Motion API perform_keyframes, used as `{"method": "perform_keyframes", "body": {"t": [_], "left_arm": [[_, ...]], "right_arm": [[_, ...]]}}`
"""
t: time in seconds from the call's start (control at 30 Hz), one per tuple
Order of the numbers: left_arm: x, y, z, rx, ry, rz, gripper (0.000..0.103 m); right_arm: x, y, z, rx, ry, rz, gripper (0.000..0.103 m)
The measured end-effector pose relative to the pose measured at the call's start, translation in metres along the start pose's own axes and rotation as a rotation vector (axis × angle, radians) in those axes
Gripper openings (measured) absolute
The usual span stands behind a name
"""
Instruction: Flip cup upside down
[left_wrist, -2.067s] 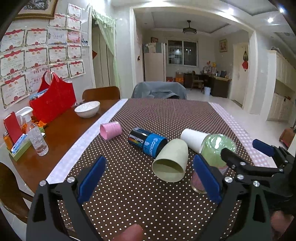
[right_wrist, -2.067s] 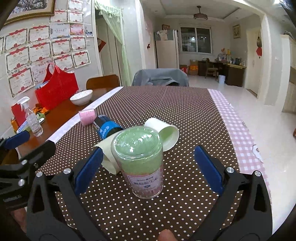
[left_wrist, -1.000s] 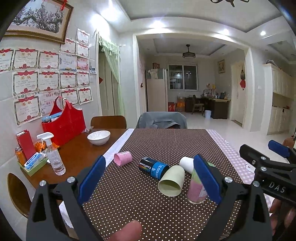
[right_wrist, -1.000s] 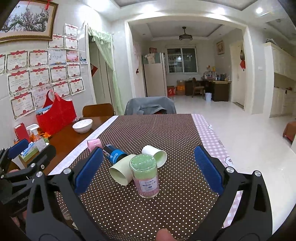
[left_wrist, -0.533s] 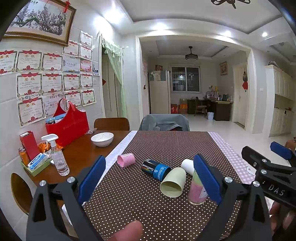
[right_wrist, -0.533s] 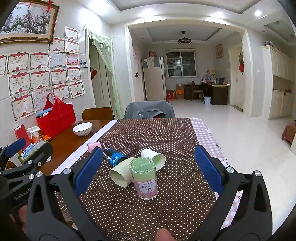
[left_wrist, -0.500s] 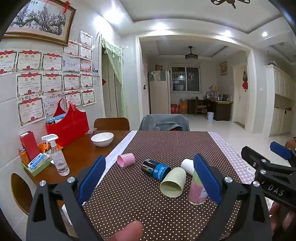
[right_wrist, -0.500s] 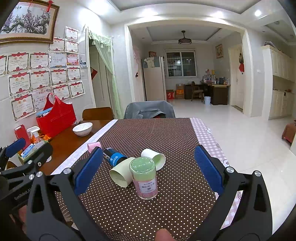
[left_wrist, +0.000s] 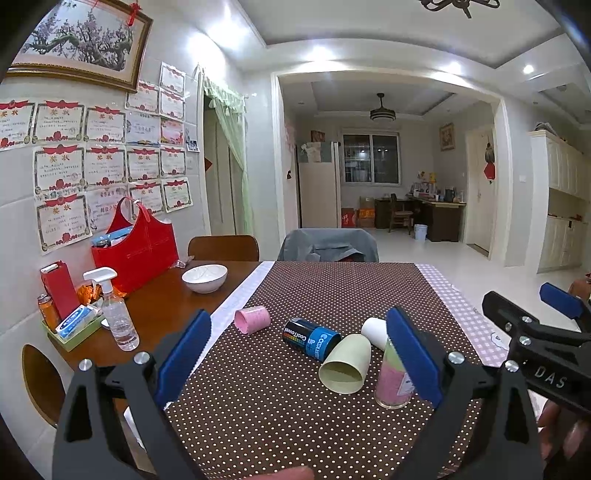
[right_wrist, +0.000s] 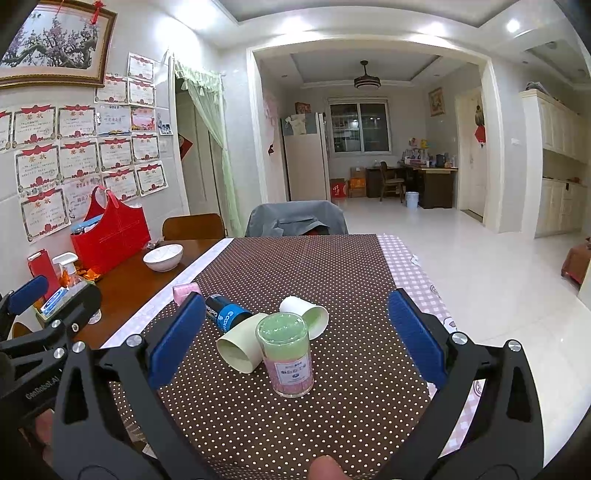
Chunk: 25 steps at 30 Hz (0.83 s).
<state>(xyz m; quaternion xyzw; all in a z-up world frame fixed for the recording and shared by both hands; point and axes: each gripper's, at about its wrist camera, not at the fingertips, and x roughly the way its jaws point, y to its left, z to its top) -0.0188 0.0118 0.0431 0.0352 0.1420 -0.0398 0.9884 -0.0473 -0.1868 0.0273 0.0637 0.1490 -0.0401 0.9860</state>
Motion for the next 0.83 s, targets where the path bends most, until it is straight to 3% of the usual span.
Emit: {"method": "perform_keyframes", "body": {"t": [0.83], "left_arm": [[0.0001,0.0050,0.0017,-0.014,-0.004,0.013,0.094]], "right_arm": [[-0.0012,0.0031,-0.0003,-0.004,0.004,0.011,0.097]]}}
